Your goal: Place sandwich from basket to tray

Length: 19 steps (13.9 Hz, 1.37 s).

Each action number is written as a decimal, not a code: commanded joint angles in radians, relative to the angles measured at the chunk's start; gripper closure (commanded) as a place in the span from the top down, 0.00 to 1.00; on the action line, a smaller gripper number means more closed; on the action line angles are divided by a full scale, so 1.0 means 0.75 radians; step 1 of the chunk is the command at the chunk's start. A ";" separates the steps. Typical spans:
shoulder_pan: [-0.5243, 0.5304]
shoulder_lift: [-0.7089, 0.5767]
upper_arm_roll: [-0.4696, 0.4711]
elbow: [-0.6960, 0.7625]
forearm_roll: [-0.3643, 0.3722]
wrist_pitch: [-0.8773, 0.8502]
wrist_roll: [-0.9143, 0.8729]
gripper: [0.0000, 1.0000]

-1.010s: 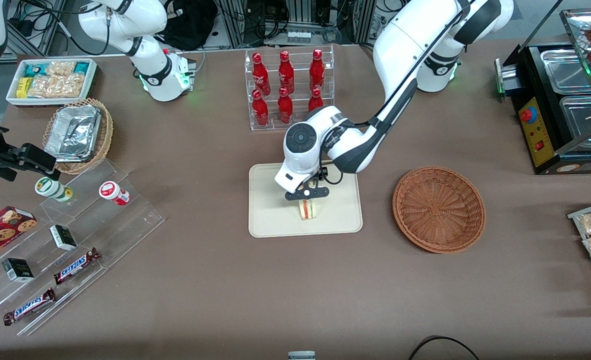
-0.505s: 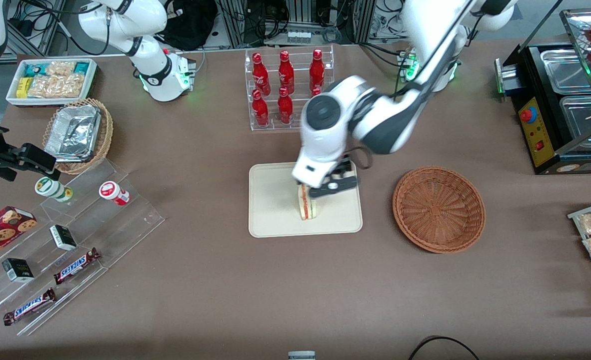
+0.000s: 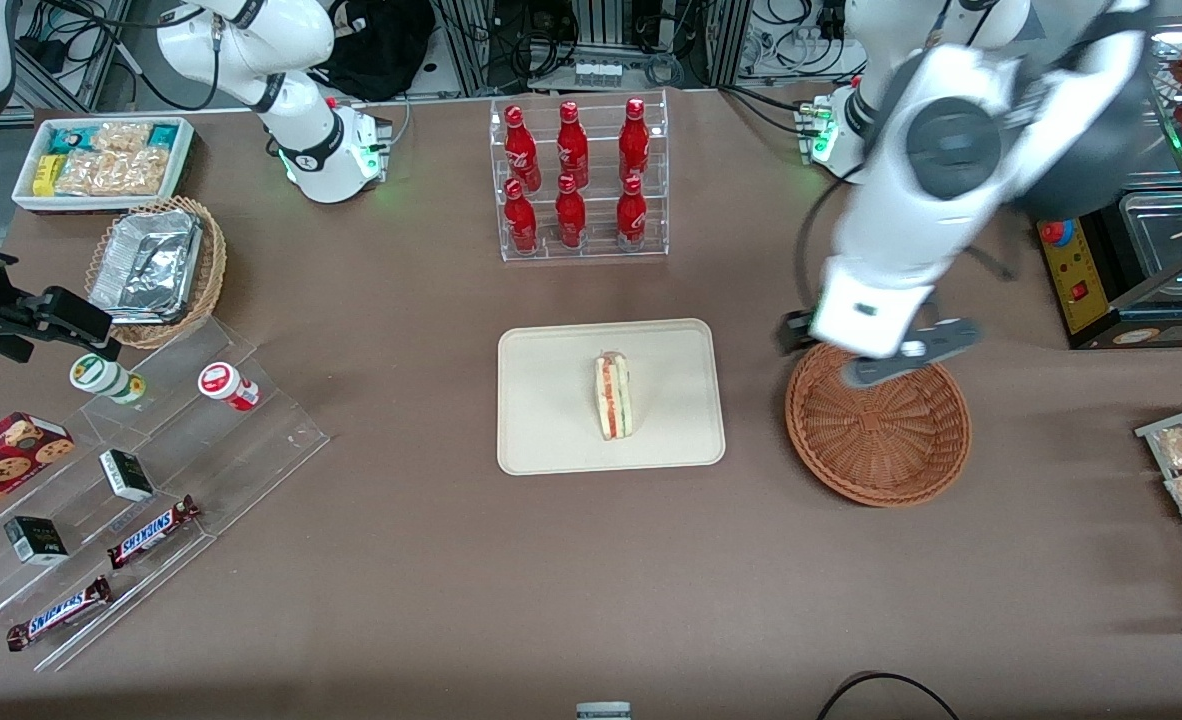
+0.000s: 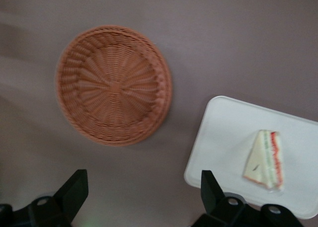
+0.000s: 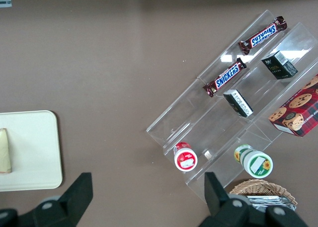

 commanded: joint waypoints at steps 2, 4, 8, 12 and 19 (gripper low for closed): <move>0.199 -0.132 -0.011 -0.054 -0.040 -0.122 0.325 1.00; 0.306 -0.165 -0.011 -0.054 -0.044 -0.177 0.546 1.00; 0.445 -0.240 -0.011 -0.103 -0.071 -0.198 0.835 1.00; 0.462 -0.267 0.017 -0.110 -0.077 -0.233 0.897 1.00; 0.267 -0.233 0.214 -0.016 -0.075 -0.247 0.901 1.00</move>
